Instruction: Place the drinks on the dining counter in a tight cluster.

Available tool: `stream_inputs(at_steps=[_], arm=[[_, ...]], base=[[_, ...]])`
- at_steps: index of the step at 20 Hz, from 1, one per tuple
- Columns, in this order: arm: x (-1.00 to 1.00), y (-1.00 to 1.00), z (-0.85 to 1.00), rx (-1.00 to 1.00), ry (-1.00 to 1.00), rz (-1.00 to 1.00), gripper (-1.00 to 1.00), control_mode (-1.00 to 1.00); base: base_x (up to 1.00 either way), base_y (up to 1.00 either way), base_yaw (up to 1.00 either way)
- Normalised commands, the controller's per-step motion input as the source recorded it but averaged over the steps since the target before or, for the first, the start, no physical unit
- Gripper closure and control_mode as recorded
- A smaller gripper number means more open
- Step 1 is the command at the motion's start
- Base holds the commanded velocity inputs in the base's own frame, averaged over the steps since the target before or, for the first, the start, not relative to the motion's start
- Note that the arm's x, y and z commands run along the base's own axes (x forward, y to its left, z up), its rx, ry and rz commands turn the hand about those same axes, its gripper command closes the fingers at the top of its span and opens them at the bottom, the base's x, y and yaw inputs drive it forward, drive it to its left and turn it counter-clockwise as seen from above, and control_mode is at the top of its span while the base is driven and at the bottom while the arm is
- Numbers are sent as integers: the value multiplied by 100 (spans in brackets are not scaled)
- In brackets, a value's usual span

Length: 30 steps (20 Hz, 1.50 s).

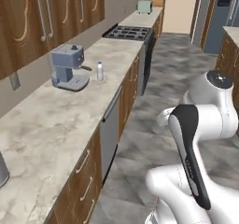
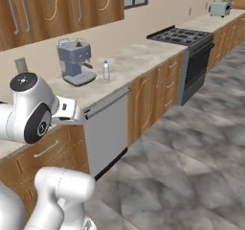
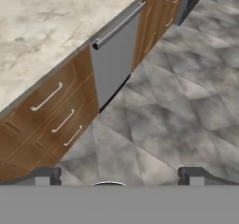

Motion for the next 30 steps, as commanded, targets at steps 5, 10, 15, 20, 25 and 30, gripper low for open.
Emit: stream_inputs(at_steps=[5,10,15,20,25,30], arm=[[0,0,0,0,0,0,-100,100],[0,0,0,0,0,0,-100,100],[0,0,0,0,0,0,-100,100],[0,0,0,0,0,0,-100,100],[0,0,0,0,0,0,-100,100],[0,0,0,0,0,0,-100,100]], base=[[100,-45,19],[100,-98,35],[100,-98,42],[100,-88,49],[100,-84,53],[94,-75,52]])
